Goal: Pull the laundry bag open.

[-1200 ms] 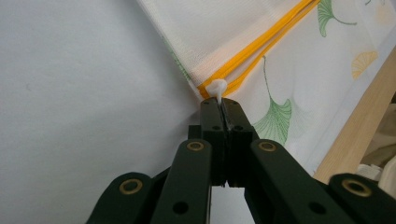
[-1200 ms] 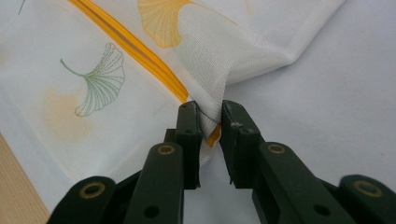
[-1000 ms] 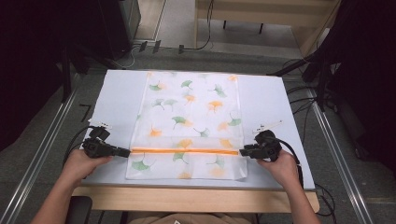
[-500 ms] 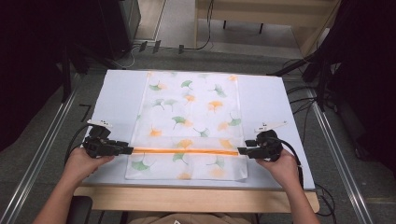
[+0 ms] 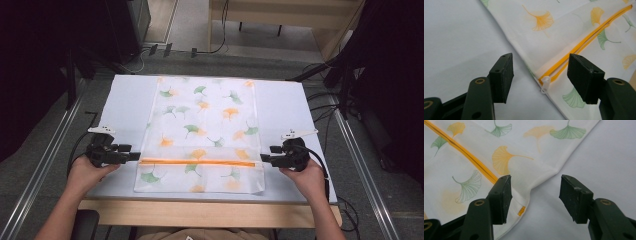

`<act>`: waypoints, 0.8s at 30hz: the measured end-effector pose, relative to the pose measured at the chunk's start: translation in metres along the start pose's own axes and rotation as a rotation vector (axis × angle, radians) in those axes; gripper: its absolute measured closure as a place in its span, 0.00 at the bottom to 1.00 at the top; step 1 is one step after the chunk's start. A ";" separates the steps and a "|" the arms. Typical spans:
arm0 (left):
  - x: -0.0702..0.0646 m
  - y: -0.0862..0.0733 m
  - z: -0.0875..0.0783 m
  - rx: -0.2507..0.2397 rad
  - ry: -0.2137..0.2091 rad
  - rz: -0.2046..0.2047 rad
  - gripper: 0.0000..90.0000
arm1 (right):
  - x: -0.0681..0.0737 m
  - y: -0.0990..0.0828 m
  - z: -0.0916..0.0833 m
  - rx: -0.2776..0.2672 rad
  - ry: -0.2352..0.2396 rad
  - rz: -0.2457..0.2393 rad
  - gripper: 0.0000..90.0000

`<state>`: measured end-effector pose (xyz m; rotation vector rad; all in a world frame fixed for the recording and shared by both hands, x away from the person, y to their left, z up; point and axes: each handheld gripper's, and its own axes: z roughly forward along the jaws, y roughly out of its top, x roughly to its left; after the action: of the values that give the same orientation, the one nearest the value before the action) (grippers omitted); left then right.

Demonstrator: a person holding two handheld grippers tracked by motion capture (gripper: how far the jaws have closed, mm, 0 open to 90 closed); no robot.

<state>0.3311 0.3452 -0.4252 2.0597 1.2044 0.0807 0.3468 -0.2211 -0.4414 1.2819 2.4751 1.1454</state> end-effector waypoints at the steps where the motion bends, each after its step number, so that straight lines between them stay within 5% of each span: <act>1: 0.001 0.000 -0.001 -0.004 0.000 -0.005 0.42 | -0.001 -0.001 -0.002 -0.003 -0.004 0.007 0.49; 24: 0.025 -0.006 -0.013 -0.090 0.122 -0.085 0.36 | -0.037 -0.015 -0.019 -0.084 -0.103 0.055 0.40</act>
<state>0.3355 0.3733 -0.4270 1.9467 1.3360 0.2195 0.3530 -0.2646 -0.4464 1.3578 2.3074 1.1515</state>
